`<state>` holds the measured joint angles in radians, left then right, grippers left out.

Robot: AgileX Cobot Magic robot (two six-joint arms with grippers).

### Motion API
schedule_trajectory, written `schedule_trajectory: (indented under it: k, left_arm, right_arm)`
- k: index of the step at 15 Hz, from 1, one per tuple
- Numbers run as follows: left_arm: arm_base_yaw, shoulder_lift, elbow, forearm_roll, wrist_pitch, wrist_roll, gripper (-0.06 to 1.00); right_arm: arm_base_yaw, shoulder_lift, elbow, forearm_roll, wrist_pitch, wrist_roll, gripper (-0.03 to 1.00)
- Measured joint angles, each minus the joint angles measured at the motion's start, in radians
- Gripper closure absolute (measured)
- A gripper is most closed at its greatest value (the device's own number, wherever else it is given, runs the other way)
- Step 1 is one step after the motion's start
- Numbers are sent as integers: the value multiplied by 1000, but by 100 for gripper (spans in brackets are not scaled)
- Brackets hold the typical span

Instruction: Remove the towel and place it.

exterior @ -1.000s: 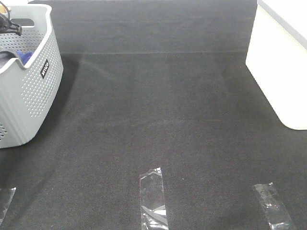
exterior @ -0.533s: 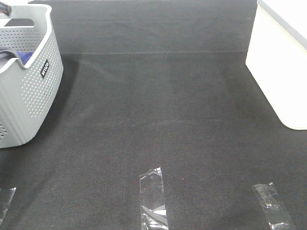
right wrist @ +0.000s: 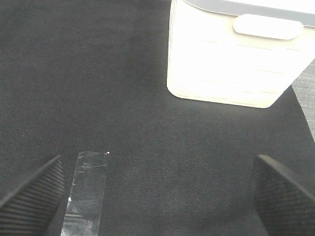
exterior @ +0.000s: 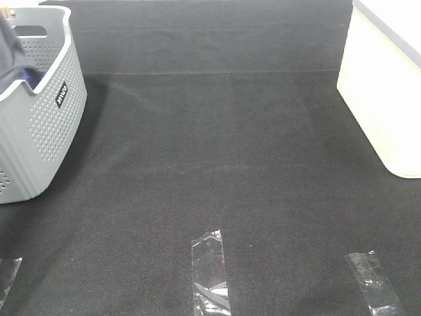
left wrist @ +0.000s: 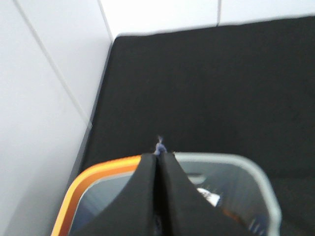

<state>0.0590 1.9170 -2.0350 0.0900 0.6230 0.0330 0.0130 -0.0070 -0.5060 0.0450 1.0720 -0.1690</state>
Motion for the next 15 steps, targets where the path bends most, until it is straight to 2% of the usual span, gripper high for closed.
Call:
schedule_trajectory:
  k: [2,5,7,12,15]
  left_arm:
    - [-44,-34,0,-63,-55,64,94]
    - [-162,-71,-1,-82,-141,152,94]
    - [-242,-84,-16,-82,-171,174,94]
    - [-438,-148,-66,-82,-175,185,94]
    - [-542,-186,-72,-82,-123,188,94]
  right_arm:
    - [0,0,0,-1,0,0,1]
    - [0,0,0,-1,-2,0,1]
    - [0,0,0,-1,-2,0,1]
    - [0,20,0,18,-3,0,1]
    - [0,129,0,116,-3,0,1]
